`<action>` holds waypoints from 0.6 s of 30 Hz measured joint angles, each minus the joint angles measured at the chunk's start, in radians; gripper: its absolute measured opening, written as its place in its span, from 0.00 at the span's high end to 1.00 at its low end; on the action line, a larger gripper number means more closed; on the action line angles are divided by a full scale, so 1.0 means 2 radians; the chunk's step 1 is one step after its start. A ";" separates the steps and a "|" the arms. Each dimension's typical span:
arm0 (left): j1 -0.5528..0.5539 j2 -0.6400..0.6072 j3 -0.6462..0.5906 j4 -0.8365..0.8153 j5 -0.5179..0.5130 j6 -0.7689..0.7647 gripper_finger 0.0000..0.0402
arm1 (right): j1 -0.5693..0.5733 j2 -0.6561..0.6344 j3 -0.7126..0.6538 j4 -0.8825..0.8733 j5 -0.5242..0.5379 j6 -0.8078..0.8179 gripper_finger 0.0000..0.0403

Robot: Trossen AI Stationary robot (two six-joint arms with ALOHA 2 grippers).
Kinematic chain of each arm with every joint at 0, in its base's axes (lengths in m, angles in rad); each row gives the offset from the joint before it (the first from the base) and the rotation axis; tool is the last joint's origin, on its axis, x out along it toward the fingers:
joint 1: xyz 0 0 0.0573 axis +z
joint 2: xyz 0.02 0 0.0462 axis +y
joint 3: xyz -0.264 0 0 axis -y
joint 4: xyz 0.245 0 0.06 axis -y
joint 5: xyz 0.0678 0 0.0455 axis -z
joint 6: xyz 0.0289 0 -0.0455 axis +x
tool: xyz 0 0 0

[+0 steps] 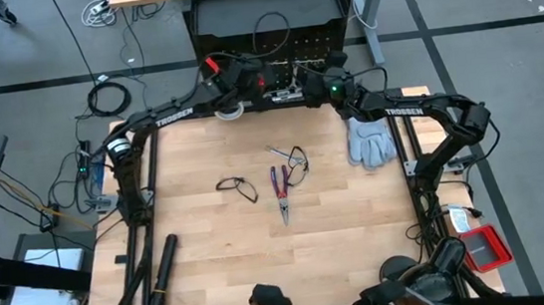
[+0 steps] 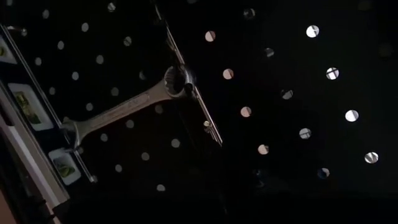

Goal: Hang tools onto peg board
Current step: Assemble the black pegboard

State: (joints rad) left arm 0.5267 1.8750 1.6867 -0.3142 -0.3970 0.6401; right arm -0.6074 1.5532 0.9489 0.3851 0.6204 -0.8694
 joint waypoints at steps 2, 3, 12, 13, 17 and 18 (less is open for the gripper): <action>-0.007 -0.014 -0.031 0.012 0.005 -0.012 0.73 | -0.002 0.000 0.000 0.002 0.000 -0.001 0.99; -0.011 -0.021 -0.049 0.027 0.008 -0.016 0.74 | -0.003 0.000 0.000 0.005 0.002 -0.001 0.99; -0.049 -0.099 -0.260 0.220 0.012 -0.049 0.81 | -0.014 0.000 0.000 0.031 0.002 0.006 0.98; -0.052 -0.108 -0.280 0.228 0.012 -0.058 0.81 | -0.014 0.000 0.000 0.031 -0.002 0.006 0.97; -0.058 -0.136 -0.330 0.257 0.010 -0.112 0.81 | -0.014 0.000 0.000 0.015 -0.025 0.007 0.94; -0.058 -0.141 -0.340 0.256 0.010 -0.125 0.81 | -0.014 0.000 0.000 0.009 -0.032 0.008 0.93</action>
State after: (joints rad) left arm 0.4107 1.5932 1.0061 0.1985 -0.3770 0.3908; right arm -0.6361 1.5529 0.9493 0.4033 0.5571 -0.8534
